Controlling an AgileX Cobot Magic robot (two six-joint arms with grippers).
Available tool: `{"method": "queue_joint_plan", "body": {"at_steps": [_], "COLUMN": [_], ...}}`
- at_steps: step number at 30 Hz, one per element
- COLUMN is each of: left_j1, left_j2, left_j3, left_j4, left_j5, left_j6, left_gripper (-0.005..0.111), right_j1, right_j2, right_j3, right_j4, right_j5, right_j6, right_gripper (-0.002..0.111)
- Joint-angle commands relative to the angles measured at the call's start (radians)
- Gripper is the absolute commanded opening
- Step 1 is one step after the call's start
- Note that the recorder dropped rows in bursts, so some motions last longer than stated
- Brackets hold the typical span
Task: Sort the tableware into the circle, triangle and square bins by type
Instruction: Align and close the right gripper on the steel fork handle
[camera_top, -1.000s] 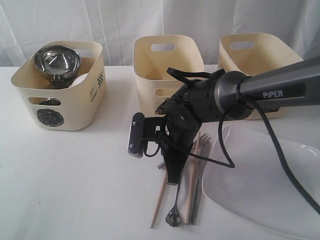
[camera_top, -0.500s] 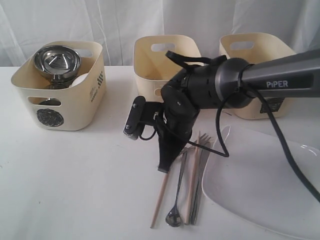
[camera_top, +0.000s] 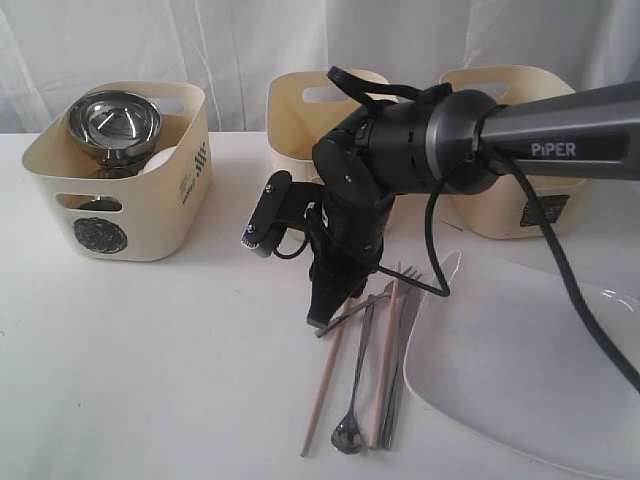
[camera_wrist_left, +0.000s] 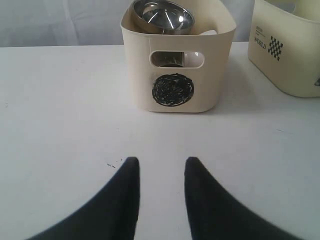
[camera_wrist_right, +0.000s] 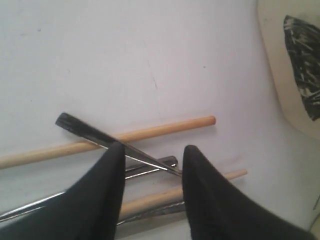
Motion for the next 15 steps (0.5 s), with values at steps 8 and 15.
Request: {"method": "queue_joint_plan", "body": {"at_steps": [8, 15], "left_j1": [-0.003, -0.003], "left_j2": [-0.005, -0.005], "left_j3": [0.005, 0.005], "left_j4": [-0.001, -0.001], "left_j5": [0.004, 0.004], "left_j6": [-0.002, -0.002], "left_gripper": [0.036, 0.036], "right_j1": [-0.051, -0.082], "right_j2": [0.037, 0.037], "right_j3": [-0.005, -0.02], "right_j4": [0.002, 0.104], "right_j5": [0.035, 0.058], "right_j6": [0.003, -0.089], "right_gripper": [0.037, 0.037]}}
